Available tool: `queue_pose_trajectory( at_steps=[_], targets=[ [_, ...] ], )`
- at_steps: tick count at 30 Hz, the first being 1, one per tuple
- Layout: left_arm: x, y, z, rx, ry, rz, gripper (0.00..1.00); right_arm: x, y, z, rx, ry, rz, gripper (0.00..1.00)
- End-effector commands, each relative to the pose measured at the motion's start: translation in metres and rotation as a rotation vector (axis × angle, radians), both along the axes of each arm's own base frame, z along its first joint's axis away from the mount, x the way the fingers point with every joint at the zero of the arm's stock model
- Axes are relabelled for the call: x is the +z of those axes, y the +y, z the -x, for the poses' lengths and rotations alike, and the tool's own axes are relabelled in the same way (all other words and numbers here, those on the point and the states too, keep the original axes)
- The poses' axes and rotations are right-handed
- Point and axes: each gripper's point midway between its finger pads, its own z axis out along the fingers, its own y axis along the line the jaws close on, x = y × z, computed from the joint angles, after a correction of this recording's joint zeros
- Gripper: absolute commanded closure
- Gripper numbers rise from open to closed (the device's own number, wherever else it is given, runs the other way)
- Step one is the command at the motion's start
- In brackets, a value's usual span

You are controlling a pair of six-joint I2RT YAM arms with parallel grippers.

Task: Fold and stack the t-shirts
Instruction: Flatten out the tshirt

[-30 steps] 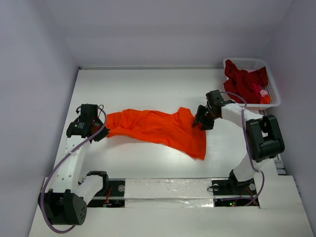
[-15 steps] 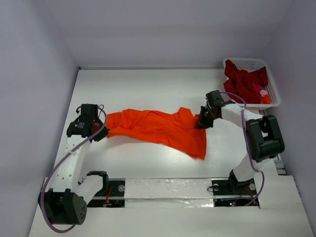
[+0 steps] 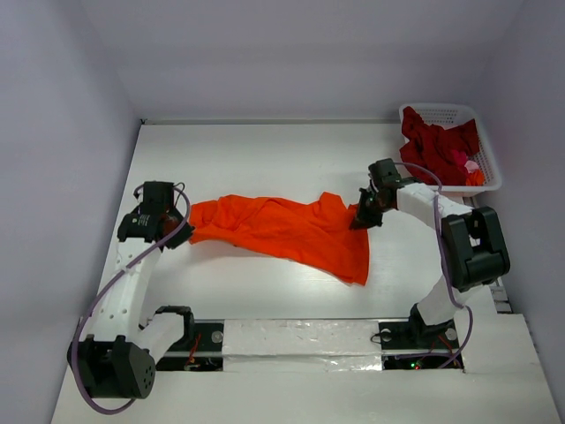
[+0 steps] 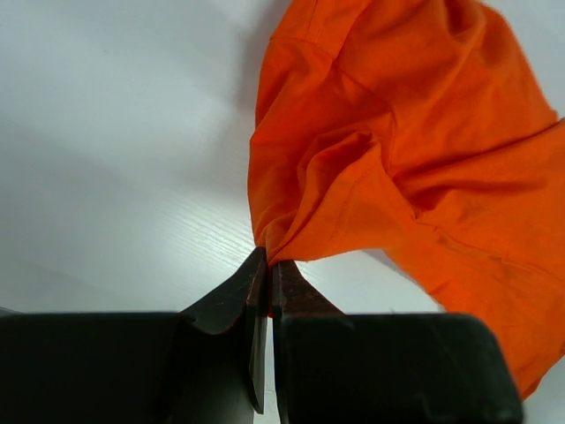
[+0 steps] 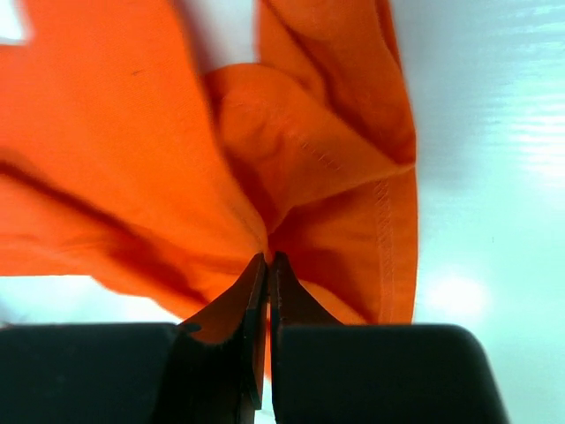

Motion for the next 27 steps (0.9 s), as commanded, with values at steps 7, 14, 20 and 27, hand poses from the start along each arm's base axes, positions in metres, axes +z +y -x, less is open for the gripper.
queue_pose_trajectory(
  at_steps=[7, 14, 20, 27],
  targets=[
    [0.09, 0.011, -0.058, 0.013, -0.202, -0.073, 1.0, 0.184, 0.012, -0.069, -0.006, -0.353, -0.059, 1.0],
    [0.133, 0.015, -0.094, 0.023, -0.269, -0.102, 1.0, 0.262, 0.015, -0.106, -0.047, -0.504, -0.117, 1.0],
    [0.181, 0.025, -0.137, 0.063, -0.353, -0.136, 1.0, 0.286, -0.011, -0.151, -0.107, -0.564, -0.128, 1.0],
    [0.219, 0.023, -0.209, 0.063, -0.428, -0.12, 1.0, 0.322, -0.032, -0.199, -0.123, -0.639, -0.201, 1.0]
  ],
)
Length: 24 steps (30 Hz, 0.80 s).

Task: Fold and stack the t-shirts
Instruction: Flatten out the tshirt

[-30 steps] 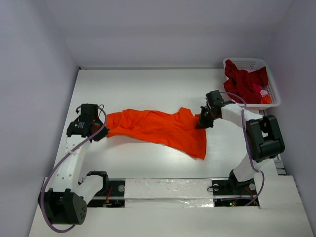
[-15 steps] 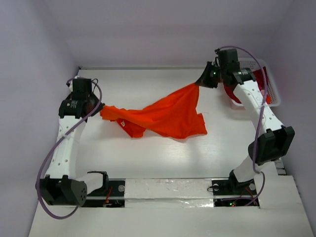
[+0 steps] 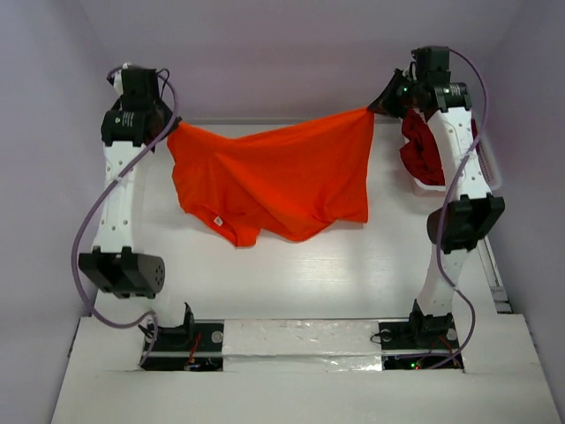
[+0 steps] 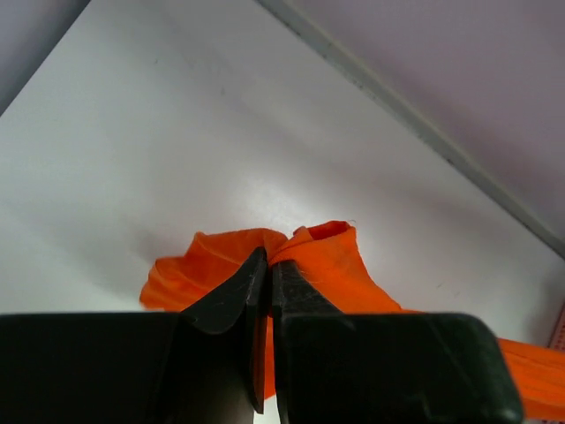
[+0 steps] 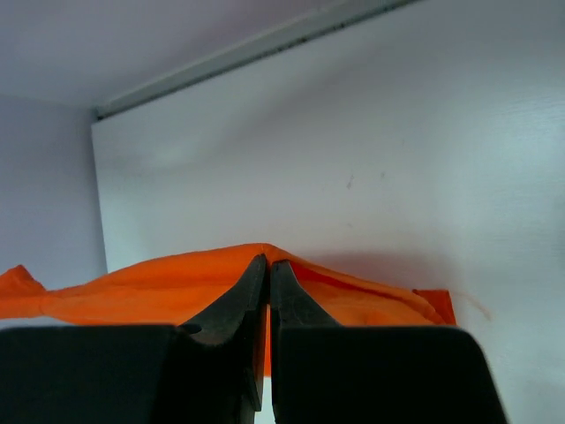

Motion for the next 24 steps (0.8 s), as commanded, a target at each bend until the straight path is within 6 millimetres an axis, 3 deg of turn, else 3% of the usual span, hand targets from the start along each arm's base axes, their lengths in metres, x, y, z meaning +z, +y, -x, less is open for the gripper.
queue_pose_trajectory(
  at_steps=[1, 3, 4, 7, 11, 13, 14, 15, 17, 18, 21, 23, 24],
  targets=[
    [0.03, 0.009, -0.024, 0.012, -0.078, -0.018, 1.0, 0.048, -0.004, -0.007, 0.036, -0.104, -0.069, 1.0],
    [0.025, 0.005, -0.042, -0.008, -0.073, -0.008, 1.0, 0.06, 0.0, -0.012, 0.078, -0.138, -0.124, 1.0],
    [0.036, 0.008, -0.047, -0.003, -0.105, -0.001, 1.0, 0.065, 0.0, -0.011, 0.101, -0.151, -0.15, 1.0],
    [0.041, 0.006, -0.061, -0.028, -0.139, 0.035, 1.0, 0.081, 0.004, -0.011, 0.147, -0.215, -0.183, 1.0],
    [0.091, -0.011, -0.068, -0.112, -0.344, 0.086, 1.0, 0.115, 0.017, 0.007, 0.248, -0.31, -0.232, 1.0],
    [0.123, -0.024, -0.052, -0.177, -0.436, 0.122, 1.0, 0.134, 0.019, 0.019, 0.263, -0.357, -0.238, 1.0],
    [0.131, -0.028, -0.05, -0.198, -0.472, 0.13, 1.0, 0.154, 0.019, 0.035, 0.269, -0.401, -0.236, 1.0],
    [0.151, -0.036, -0.033, -0.239, -0.525, 0.141, 1.0, 0.164, 0.019, 0.043, 0.269, -0.422, -0.235, 1.0],
    [0.169, -0.041, -0.019, -0.27, -0.585, 0.143, 1.0, 0.187, 0.016, 0.062, 0.255, -0.475, -0.219, 1.0],
    [0.186, -0.044, -0.002, -0.293, -0.629, 0.141, 1.0, 0.207, 0.014, 0.081, 0.251, -0.523, -0.213, 1.0],
    [0.213, -0.048, 0.027, -0.325, -0.708, 0.119, 1.0, 0.236, 0.012, 0.118, 0.245, -0.605, -0.208, 1.0],
    [0.222, -0.049, 0.04, -0.336, -0.738, 0.121, 1.0, 0.243, 0.011, 0.133, 0.242, -0.626, -0.207, 1.0],
    [0.233, -0.051, 0.057, -0.345, -0.774, 0.121, 1.0, 0.249, 0.011, 0.149, 0.243, -0.642, -0.207, 1.0]
  ],
)
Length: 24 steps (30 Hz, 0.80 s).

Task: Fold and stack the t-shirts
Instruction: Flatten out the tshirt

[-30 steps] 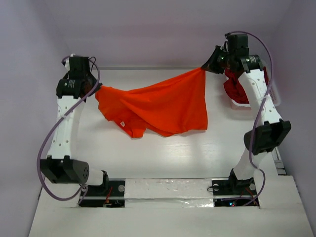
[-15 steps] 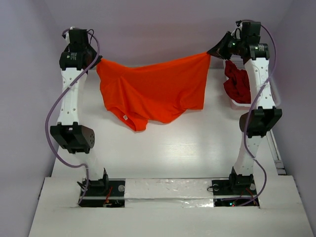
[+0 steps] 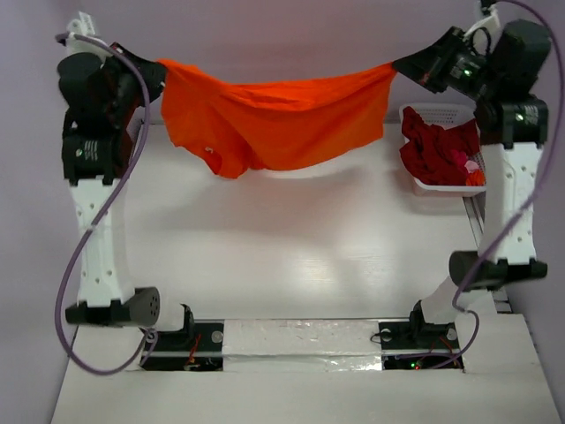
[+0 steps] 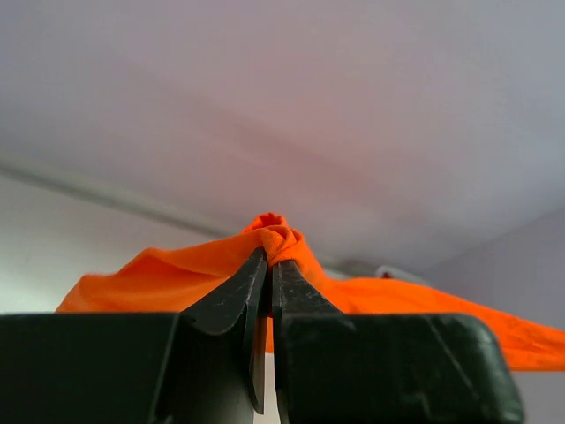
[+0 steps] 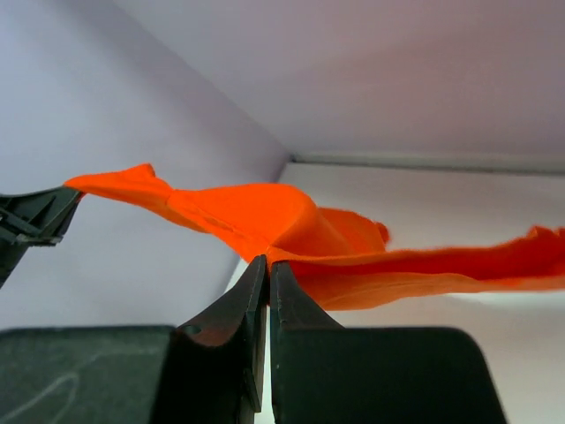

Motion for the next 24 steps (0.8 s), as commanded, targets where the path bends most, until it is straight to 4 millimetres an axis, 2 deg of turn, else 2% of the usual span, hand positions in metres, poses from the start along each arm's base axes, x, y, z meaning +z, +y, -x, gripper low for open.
queue_pose_trajectory(
  at_steps=[1, 2, 3, 5, 6, 7, 8, 9, 12, 15, 17, 20, 21, 23, 24],
  targets=[
    [0.051, -0.009, 0.042, -0.053, -0.19, 0.0, 1.0, 0.047, 0.002, 0.051, 0.016, -0.166, -0.012, 1.0],
    [0.054, -0.009, 0.049, -0.053, -0.202, 0.004, 1.0, 0.048, 0.0, 0.058, 0.007, -0.172, -0.011, 1.0],
    [0.064, -0.009, 0.068, -0.047, -0.24, 0.003, 1.0, 0.048, 0.0, 0.066, 0.004, -0.182, -0.008, 1.0],
    [0.059, -0.008, 0.079, -0.044, -0.24, 0.003, 1.0, 0.043, -0.003, 0.089, -0.009, -0.189, 0.002, 1.0],
    [0.067, -0.008, 0.098, -0.04, -0.274, 0.002, 1.0, 0.04, -0.004, 0.096, -0.015, -0.188, 0.008, 1.0],
    [0.067, -0.008, 0.106, -0.038, -0.281, 0.003, 1.0, 0.037, -0.005, 0.103, -0.022, -0.186, 0.011, 1.0],
    [0.064, -0.008, 0.112, -0.04, -0.281, 0.006, 1.0, 0.036, -0.006, 0.119, -0.03, -0.197, 0.011, 1.0],
    [0.071, -0.008, 0.13, -0.037, -0.313, 0.006, 1.0, 0.035, -0.007, 0.127, -0.036, -0.202, 0.009, 1.0],
    [0.085, -0.006, 0.162, -0.023, -0.371, -0.002, 1.0, 0.039, -0.011, 0.154, -0.063, -0.239, 0.006, 1.0],
    [0.099, -0.002, 0.181, -0.001, -0.418, -0.006, 1.0, 0.048, -0.013, 0.171, -0.081, -0.285, -0.002, 1.0],
    [0.102, -0.001, 0.182, 0.007, -0.426, -0.006, 1.0, 0.051, -0.016, 0.172, -0.098, -0.304, -0.001, 1.0],
    [0.103, 0.003, 0.173, 0.029, -0.421, -0.006, 1.0, 0.046, -0.02, 0.158, -0.122, -0.285, 0.018, 1.0],
    [0.098, 0.006, 0.158, 0.043, -0.393, -0.007, 1.0, 0.045, -0.022, 0.151, -0.139, -0.285, 0.023, 1.0],
    [0.091, 0.007, 0.14, 0.05, -0.359, -0.008, 1.0, 0.029, -0.027, 0.125, -0.171, -0.239, 0.033, 1.0],
    [0.082, 0.007, 0.118, 0.049, -0.321, -0.006, 1.0, 0.024, -0.028, 0.115, -0.183, -0.226, 0.038, 1.0]
  ],
)
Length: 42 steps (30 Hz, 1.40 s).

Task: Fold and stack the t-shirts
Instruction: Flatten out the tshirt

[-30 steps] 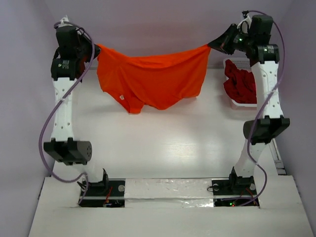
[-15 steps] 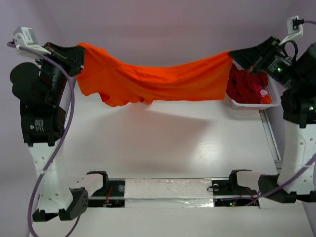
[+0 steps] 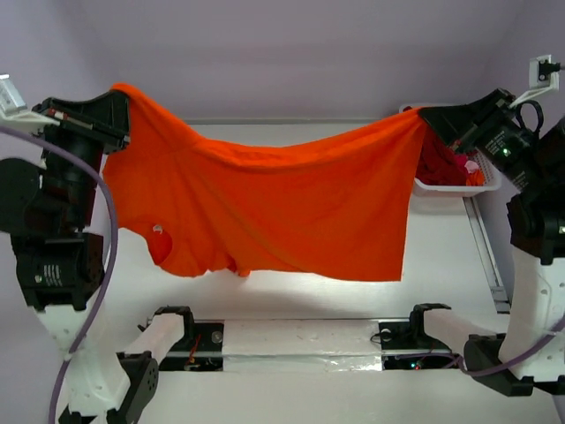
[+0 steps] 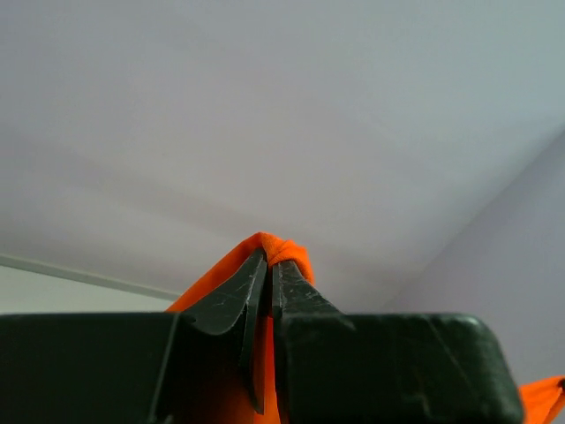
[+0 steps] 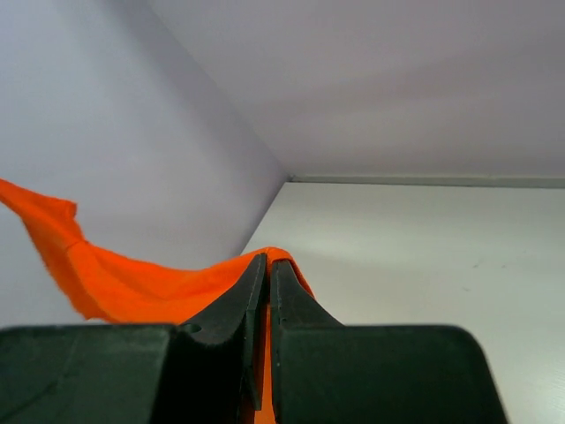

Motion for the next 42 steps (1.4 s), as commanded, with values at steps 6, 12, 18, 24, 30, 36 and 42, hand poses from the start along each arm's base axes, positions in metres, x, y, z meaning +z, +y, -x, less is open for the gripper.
queue_pose_trajectory(
  at_steps=[6, 12, 18, 24, 30, 36, 42],
  targets=[
    [-0.063, 0.012, -0.156, 0.051, 0.223, 0.014, 1.0, -0.062, -0.014, -0.139, -0.097, 0.169, 0.062, 1.0],
    [-0.076, 0.027, -0.236, 0.055, 0.282, 0.046, 1.0, -0.066, -0.009, -0.211, -0.067, 0.199, 0.067, 1.0],
    [-0.063, 0.027, -0.256, 0.03, 0.256, 0.053, 1.0, -0.057, -0.003, -0.237, -0.038, 0.181, 0.041, 1.0],
    [-0.051, 0.023, -0.217, 0.02, 0.212, 0.039, 1.0, -0.047, -0.004, -0.216, -0.043, 0.159, 0.044, 1.0],
    [-0.038, 0.014, -0.155, -0.002, 0.151, 0.033, 1.0, -0.041, -0.007, -0.164, -0.055, 0.122, 0.06, 1.0],
    [-0.025, 0.002, -0.072, -0.039, 0.064, 0.014, 1.0, -0.031, -0.007, -0.094, -0.048, 0.055, 0.04, 1.0],
    [-0.014, -0.01, 0.021, -0.069, -0.034, 0.0, 1.0, -0.012, -0.012, -0.002, -0.081, -0.088, 0.027, 1.0]
  ],
)
